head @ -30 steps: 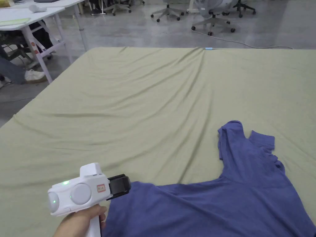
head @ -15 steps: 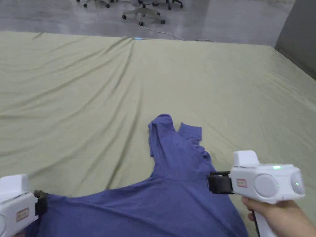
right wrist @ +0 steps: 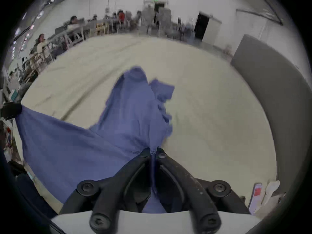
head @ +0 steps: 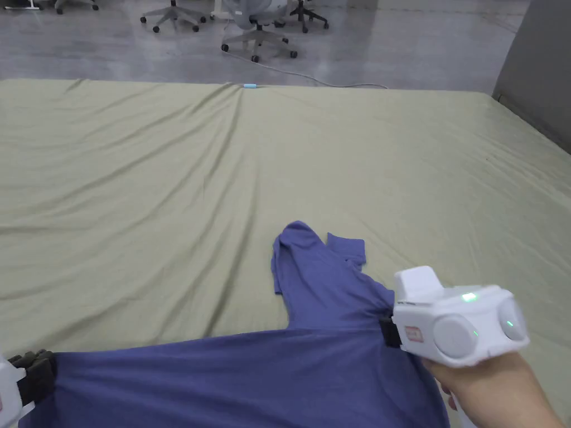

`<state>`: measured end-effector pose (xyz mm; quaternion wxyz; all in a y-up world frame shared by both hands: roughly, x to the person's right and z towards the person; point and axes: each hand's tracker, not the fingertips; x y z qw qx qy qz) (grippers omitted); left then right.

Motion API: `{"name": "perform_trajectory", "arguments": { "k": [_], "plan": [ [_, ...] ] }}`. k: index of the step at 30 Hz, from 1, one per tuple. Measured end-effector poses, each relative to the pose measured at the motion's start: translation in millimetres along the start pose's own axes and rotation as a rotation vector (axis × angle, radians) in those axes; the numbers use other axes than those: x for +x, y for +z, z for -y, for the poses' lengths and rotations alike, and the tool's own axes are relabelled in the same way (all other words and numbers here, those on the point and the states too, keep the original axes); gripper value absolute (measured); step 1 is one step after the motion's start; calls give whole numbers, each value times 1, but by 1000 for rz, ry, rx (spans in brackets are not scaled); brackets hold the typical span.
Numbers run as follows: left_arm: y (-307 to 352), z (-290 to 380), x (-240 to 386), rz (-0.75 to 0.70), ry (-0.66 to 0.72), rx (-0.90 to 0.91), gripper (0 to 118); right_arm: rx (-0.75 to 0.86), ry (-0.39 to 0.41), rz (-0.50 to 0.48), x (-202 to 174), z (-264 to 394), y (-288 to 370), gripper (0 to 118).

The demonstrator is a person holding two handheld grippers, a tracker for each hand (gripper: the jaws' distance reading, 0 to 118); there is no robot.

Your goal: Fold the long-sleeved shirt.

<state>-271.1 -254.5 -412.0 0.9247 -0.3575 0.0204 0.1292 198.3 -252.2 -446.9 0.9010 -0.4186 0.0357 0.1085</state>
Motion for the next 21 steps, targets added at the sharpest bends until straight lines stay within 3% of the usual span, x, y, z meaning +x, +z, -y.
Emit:
{"name": "perform_trajectory", "arguments": {
  "k": [3,6,11,15,21],
  "plan": [
    [42,-3,4,38,67,103,2,195,-29,11,-4,22,68,8],
    [90,-3,9,54,121,214,2,416,-128,-3,-8,53,133,8],
    [155,-13,16,72,189,394,2,727,-120,62,-24,76,213,8],
    [189,-46,29,103,180,537,2,871,-140,89,-18,43,249,8],
    [190,-141,62,170,146,629,2,910,-165,89,13,-68,270,8]
  ]
}}
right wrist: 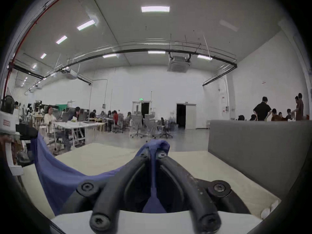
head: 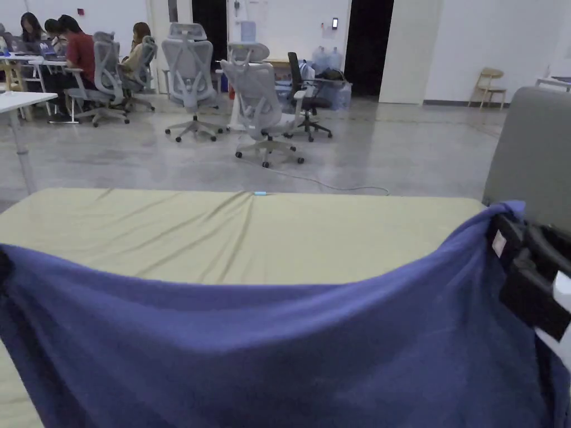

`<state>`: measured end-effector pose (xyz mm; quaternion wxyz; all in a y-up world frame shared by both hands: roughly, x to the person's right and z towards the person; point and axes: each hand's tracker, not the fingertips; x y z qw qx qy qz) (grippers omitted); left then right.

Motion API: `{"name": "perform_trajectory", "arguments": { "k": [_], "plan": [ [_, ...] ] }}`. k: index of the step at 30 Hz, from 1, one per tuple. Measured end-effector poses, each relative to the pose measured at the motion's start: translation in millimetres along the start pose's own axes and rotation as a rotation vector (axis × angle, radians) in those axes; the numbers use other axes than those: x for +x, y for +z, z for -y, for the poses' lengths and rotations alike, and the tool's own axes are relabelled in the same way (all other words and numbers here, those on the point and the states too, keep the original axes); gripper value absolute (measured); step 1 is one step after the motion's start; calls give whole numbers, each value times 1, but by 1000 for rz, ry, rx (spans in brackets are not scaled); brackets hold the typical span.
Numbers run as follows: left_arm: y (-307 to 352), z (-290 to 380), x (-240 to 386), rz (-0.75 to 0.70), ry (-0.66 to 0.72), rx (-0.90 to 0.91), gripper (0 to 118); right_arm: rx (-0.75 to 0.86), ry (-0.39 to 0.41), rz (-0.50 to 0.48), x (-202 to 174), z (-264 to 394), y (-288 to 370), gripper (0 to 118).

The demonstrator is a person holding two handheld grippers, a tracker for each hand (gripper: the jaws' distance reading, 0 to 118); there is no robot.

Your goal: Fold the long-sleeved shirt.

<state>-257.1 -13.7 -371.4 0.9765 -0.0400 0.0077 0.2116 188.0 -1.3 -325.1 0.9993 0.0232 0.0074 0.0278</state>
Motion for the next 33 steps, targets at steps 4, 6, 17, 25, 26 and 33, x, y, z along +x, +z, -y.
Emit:
{"name": "perform_trajectory", "arguments": {
  "k": [4,6,17,25,26,33],
  "plan": [
    [-68,-51,24,23,27,-1,2,-34,-5,20,20,-64,-78,8],
    [-106,-75,33,48,29,-3,2,-106,-24,20,38,-90,-121,8],
    [-289,-124,96,63,-201,5,1,-324,76,90,74,-151,-327,8],
    [-375,-89,91,-23,-148,-65,1,-482,135,151,75,-99,-415,8],
    [-381,-79,90,-23,-152,-66,1,-495,160,152,74,-86,-422,8],
    [-408,54,36,-73,-229,-262,1,-678,45,113,76,97,-438,8]
  ]
}}
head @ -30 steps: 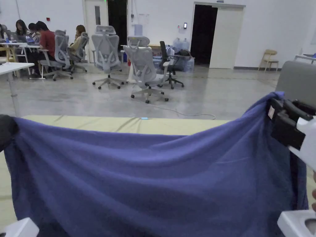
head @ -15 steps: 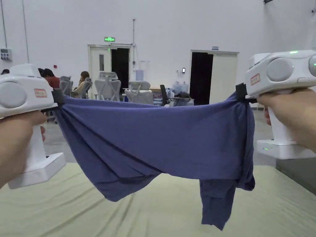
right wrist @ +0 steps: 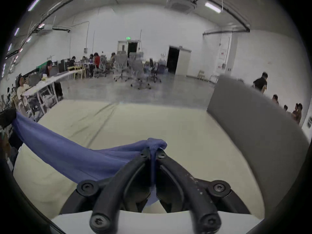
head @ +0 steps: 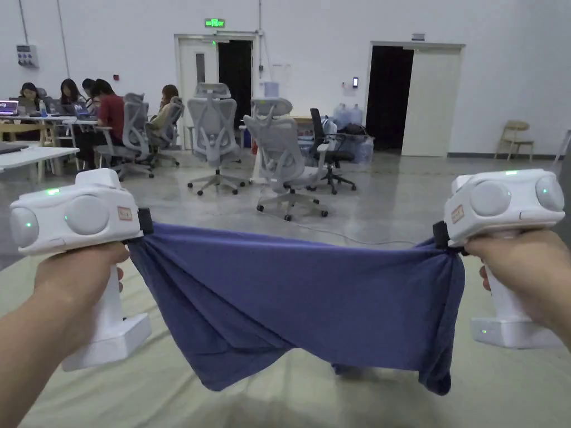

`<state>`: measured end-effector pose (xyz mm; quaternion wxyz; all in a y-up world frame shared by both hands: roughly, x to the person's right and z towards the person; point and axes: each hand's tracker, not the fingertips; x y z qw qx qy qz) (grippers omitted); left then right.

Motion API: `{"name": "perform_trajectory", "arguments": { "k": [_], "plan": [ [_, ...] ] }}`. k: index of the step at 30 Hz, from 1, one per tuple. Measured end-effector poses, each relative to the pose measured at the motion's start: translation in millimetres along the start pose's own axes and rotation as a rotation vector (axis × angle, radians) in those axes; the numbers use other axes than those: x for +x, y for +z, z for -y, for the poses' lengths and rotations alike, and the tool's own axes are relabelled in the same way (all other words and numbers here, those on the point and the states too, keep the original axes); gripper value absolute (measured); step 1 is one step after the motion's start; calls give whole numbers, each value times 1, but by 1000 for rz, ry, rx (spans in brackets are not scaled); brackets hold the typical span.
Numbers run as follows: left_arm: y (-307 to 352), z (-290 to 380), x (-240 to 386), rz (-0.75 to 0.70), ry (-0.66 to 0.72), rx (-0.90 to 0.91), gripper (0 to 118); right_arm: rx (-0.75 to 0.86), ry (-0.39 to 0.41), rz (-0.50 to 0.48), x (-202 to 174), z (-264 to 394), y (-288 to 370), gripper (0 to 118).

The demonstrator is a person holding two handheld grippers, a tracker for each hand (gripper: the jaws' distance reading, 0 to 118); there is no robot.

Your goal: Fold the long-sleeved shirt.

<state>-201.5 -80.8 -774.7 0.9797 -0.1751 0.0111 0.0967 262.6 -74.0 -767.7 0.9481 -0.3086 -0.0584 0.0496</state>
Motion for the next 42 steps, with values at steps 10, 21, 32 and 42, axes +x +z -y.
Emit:
{"name": "perform_trajectory", "arguments": {
  "k": [10,21,32,42],
  "plan": [
    [60,234,-69,-50,18,-334,1,-178,169,-80,-22,253,-1,8],
    [270,292,-106,79,-152,-479,1,-283,139,-159,3,399,166,8],
    [320,349,-131,39,-113,-802,36,-474,152,-211,3,459,212,25],
    [394,311,-87,114,20,-547,22,-189,-177,-191,17,435,289,26]
  ]
}}
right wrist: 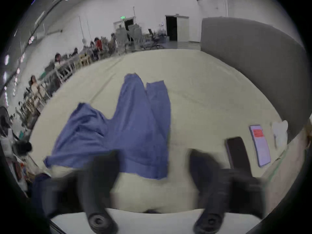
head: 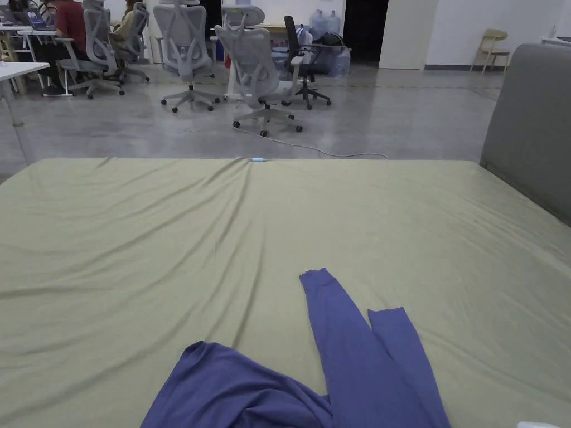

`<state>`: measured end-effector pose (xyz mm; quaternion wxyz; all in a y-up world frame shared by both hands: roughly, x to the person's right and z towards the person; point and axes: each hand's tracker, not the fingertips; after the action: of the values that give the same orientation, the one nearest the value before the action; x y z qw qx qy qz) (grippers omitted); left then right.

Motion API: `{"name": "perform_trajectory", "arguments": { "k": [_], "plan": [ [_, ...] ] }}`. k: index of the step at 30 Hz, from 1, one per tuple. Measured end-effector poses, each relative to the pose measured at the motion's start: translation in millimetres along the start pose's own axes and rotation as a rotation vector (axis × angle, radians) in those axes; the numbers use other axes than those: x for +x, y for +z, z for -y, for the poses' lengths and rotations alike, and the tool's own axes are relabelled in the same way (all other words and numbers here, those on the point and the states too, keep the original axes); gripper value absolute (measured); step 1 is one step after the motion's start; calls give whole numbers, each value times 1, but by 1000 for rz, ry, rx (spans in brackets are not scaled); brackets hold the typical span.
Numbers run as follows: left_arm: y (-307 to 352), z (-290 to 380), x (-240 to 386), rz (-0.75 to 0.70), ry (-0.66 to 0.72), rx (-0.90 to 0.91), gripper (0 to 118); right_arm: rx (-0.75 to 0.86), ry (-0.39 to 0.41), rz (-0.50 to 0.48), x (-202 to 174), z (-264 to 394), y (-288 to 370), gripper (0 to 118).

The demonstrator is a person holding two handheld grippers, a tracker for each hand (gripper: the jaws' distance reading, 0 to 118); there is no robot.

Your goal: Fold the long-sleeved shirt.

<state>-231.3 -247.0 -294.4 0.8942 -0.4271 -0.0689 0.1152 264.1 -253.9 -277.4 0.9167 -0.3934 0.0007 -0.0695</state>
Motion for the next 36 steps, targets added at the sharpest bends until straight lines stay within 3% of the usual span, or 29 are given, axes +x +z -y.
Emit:
{"name": "perform_trajectory", "arguments": {
  "k": [1,3,5,6,7,10,11,13,15,17,18,20,21,22,23,24,25,26,27,29,33,34,36],
  "plan": [
    [1,5,1,-2,-3,14,3,4,14,15,-6,-2,-3,3],
    [1,6,16,-32,0,49,0,0,71,56,-26,-14,-4,3],
    [4,3,17,43,-33,32,0,29,132,-11,-40,-39,-17,3],
    [5,0,19,36,-20,42,0,41,151,-28,-46,-56,-31,14],
    [6,-5,22,38,-13,60,0,56,172,-38,-55,-80,-47,38],
    [6,-17,28,61,-28,84,0,73,220,-75,-76,-155,-119,77],
    [4,-21,30,59,-28,94,0,77,200,-105,-81,-172,-143,118],
    [-1,-29,30,55,-36,100,0,79,214,-64,-100,-223,-217,118],
    [-6,-35,31,59,-19,111,0,-75,225,-45,-102,-251,-284,118],
    [-11,-37,31,59,-7,112,0,-197,178,7,-105,-260,-341,118],
    [-13,-37,31,61,-5,111,0,-250,148,24,-99,-255,-357,115],
    [-15,-36,30,59,-4,106,0,-347,133,82,-95,-246,-386,97],
    [-16,-35,31,65,-1,100,0,-407,135,113,-93,-241,-395,73],
    [-16,-33,31,74,-3,94,0,-441,177,124,-95,-229,-392,63],
    [-16,-32,32,76,-6,89,0,-330,233,105,-93,-232,-381,62],
    [-17,-30,33,82,-7,81,0,-341,256,96,-91,-239,-376,36],
    [-17,-29,32,89,-10,76,0,-360,224,114,-84,-245,-369,4],
    [-16,-27,34,92,-13,76,0,-320,172,103,-84,-243,-343,4],
    [-15,-26,36,96,-14,75,0,-256,132,26,-74,-251,-319,4],
    [-10,-24,39,114,-14,85,0,-200,120,-79,-58,-257,-264,4],
    [1,-21,45,134,-2,109,0,-23,256,-166,-31,-223,-107,4],
    [3,-18,46,140,1,108,0,-17,285,-204,-38,-202,-64,4],
    [5,-13,49,155,3,100,0,-67,333,-281,-15,-168,-5,4]
  ]
}}
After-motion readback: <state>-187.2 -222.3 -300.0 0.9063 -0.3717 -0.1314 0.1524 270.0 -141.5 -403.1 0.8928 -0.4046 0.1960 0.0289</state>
